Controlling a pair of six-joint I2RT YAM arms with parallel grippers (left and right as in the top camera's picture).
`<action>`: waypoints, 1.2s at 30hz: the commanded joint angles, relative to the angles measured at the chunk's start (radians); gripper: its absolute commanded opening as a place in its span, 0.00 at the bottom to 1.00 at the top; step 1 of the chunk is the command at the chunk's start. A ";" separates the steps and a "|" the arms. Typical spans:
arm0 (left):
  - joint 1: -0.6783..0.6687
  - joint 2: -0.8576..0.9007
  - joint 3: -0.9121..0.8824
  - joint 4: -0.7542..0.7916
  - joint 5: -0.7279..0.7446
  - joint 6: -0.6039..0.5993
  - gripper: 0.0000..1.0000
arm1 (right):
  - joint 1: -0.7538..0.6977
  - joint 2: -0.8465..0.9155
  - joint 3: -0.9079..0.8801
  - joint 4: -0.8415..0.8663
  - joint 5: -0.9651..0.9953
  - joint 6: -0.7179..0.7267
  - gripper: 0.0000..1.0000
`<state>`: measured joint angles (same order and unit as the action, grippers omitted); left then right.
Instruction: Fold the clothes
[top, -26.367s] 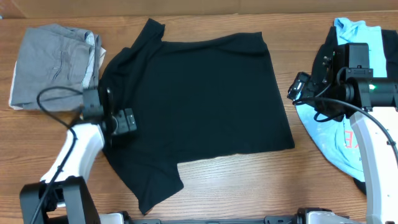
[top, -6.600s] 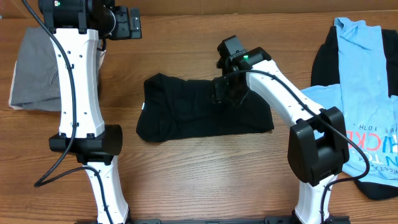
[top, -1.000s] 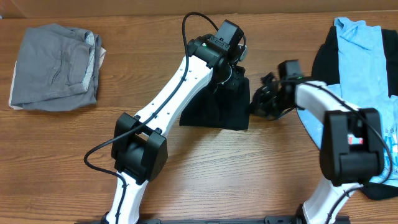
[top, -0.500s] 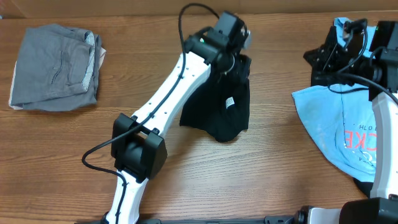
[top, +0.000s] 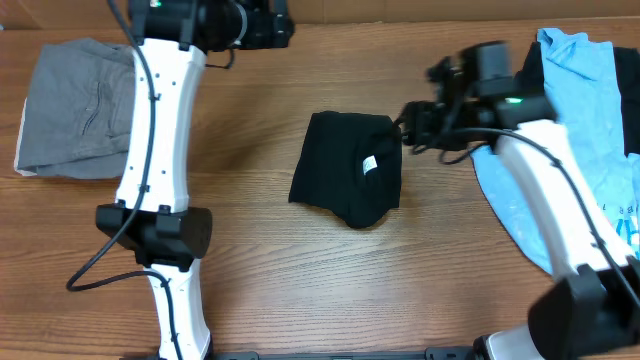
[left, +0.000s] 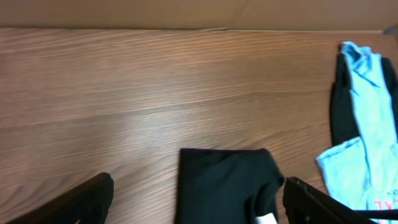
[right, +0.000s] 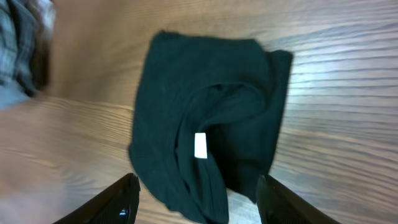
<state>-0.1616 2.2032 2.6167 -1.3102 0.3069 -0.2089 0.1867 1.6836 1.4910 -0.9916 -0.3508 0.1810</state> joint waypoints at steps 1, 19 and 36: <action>0.016 0.001 -0.001 -0.010 0.006 0.034 0.89 | 0.053 0.098 -0.005 0.034 0.152 0.088 0.63; 0.017 0.001 -0.012 -0.014 -0.072 0.075 0.96 | 0.063 0.331 -0.006 0.161 0.085 0.188 0.39; 0.017 0.001 -0.012 -0.014 -0.072 0.075 0.96 | 0.024 0.357 -0.006 0.328 0.402 0.140 0.32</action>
<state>-0.1387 2.2036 2.6091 -1.3220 0.2489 -0.1535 0.2310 2.0365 1.4841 -0.7059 -0.0101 0.3576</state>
